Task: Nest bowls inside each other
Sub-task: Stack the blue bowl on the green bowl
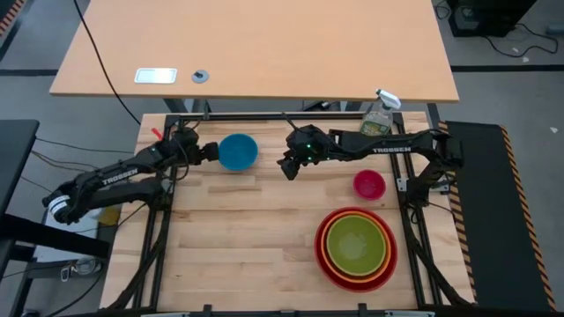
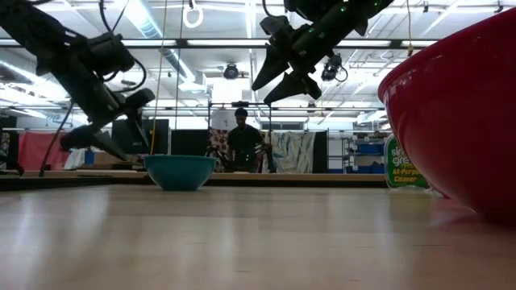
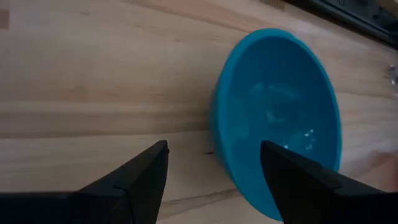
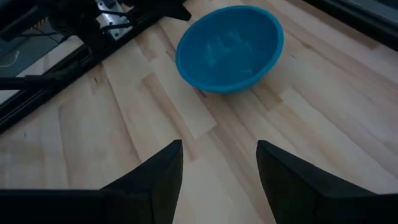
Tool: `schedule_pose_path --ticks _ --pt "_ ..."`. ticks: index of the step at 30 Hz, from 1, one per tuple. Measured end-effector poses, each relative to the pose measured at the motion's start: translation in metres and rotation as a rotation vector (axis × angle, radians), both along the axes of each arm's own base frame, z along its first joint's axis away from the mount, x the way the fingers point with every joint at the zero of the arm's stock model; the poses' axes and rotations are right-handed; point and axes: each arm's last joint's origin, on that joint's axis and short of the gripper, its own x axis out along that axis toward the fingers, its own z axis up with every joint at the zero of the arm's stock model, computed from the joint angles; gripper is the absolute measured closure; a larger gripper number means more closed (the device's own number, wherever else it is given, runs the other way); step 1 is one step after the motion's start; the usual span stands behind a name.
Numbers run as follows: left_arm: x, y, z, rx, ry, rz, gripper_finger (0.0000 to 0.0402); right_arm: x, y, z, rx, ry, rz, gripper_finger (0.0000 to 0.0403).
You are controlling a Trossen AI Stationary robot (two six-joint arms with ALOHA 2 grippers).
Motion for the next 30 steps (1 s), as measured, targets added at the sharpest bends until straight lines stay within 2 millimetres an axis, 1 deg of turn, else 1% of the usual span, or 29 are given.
schedule_pose_path --ticks 3,9,12,15,20,28,30 --pt "0.002 0.003 -0.006 -0.008 -0.014 -0.006 0.0143 0.0 0.0 0.0 0.008 0.002 0.009 0.0192" --pt "0.015 0.013 -0.02 -0.038 -0.021 -0.03 0.0144 0.0 -0.001 0.0 0.007 0.001 0.014 0.0192" --pt "0.021 0.017 -0.028 -0.061 -0.014 -0.04 0.0155 0.0 -0.001 0.0 0.006 0.003 0.015 0.0192" --pt "0.026 0.018 -0.034 -0.078 -0.005 -0.054 0.0186 -0.001 -0.001 -0.001 0.012 0.006 0.02 0.0192" --pt "0.03 0.015 -0.038 -0.09 0.014 -0.081 0.0257 -0.002 0.002 -0.003 0.033 0.031 0.036 0.0192" --pt "0.033 0.011 -0.037 -0.077 0.014 -0.111 0.0373 -0.008 0.005 -0.004 0.047 0.093 0.049 0.0192" --pt "0.035 0.01 -0.037 -0.074 0.01 -0.122 0.039 -0.01 0.005 -0.004 0.049 0.104 0.049 0.0192"
